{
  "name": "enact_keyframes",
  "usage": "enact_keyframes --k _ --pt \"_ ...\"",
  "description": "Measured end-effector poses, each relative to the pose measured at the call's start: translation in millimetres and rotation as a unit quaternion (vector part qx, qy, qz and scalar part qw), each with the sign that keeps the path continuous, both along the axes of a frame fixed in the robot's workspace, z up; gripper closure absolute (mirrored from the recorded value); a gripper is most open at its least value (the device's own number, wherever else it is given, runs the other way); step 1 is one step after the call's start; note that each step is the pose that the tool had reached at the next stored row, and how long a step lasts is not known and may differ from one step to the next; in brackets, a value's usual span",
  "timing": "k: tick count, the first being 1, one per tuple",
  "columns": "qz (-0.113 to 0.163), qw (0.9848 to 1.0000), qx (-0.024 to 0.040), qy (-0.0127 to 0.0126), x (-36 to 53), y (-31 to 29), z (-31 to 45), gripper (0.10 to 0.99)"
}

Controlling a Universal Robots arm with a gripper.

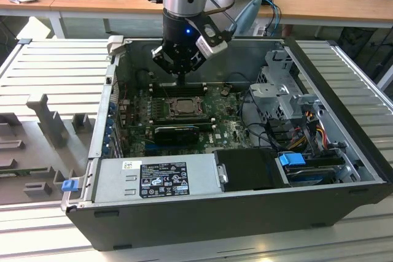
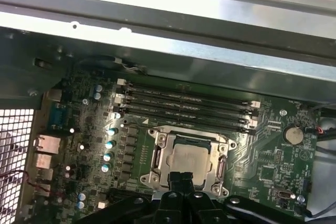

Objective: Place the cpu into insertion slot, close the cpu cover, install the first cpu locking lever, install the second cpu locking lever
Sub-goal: 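Install the first cpu locking lever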

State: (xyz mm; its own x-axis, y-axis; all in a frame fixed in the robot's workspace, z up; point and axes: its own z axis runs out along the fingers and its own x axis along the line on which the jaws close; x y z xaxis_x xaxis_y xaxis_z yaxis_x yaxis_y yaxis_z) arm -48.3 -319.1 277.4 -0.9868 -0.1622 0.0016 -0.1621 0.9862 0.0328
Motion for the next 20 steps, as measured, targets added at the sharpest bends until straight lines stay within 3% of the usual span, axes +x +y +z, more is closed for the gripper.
enact_keyframes --k 10,14,20 --pt "0.001 1.0000 0.0000 -0.0003 -11.6 0.0 -0.8 0.980" --pt "0.001 1.0000 0.0000 -0.0003 -22.8 0.0 -2.6 0.980" --pt "-0.022 0.9998 0.0001 -0.0003 -26.3 0.3 -7.4 0.980"
